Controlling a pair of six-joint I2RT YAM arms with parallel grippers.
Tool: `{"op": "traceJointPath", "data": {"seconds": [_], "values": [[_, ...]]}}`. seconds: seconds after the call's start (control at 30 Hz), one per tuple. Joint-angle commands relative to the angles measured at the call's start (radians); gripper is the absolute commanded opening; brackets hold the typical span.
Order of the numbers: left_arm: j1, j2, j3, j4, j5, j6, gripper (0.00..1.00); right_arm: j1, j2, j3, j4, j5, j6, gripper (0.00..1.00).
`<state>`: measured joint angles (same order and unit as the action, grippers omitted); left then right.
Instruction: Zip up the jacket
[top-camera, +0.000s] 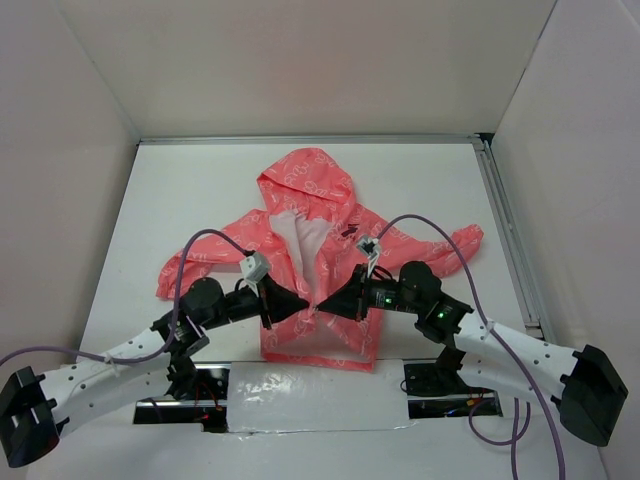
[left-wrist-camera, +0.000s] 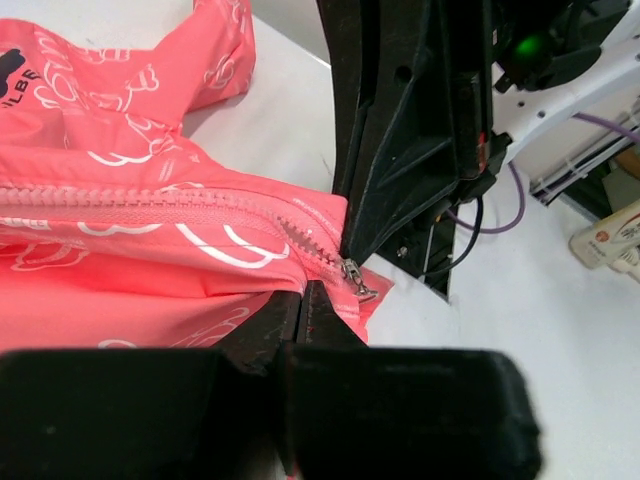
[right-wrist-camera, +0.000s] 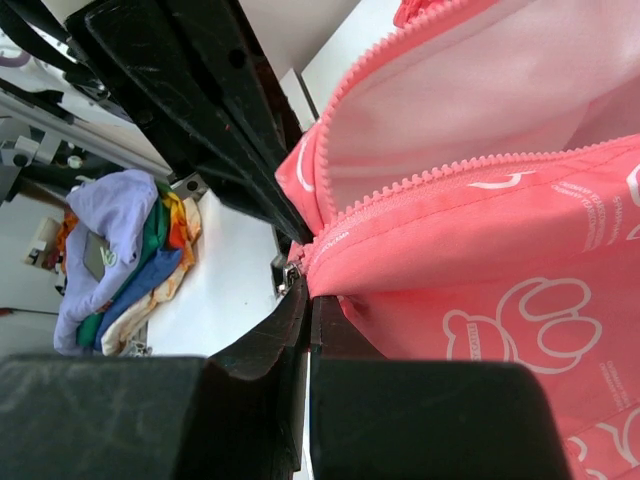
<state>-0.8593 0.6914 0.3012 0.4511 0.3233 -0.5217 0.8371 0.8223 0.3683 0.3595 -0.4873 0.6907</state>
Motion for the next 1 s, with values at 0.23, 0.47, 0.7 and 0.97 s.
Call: {"op": "traceJointPath", "data": {"seconds": [0.23, 0.47, 0.7, 0.97], "values": [[-0.004, 0.057, 0.102, -0.005, 0.086, -0.017, 0.58, -0.007, -0.015, 0.029, 0.053, 0.059, -0.008, 0.00], [-0.006, 0.028, 0.090, -0.008, 0.092, -0.046, 0.61, -0.007, -0.011, 0.027, 0.022, 0.099, 0.007, 0.00], [-0.004, 0.008, 0.093, -0.051, 0.074, -0.058, 0.62, -0.007, -0.005, 0.031, 0.004, 0.112, 0.017, 0.00], [-0.006, 0.028, 0.084, -0.014, 0.071, -0.074, 0.58, -0.006, 0.006, 0.023, 0.076, 0.069, 0.035, 0.00]]}}
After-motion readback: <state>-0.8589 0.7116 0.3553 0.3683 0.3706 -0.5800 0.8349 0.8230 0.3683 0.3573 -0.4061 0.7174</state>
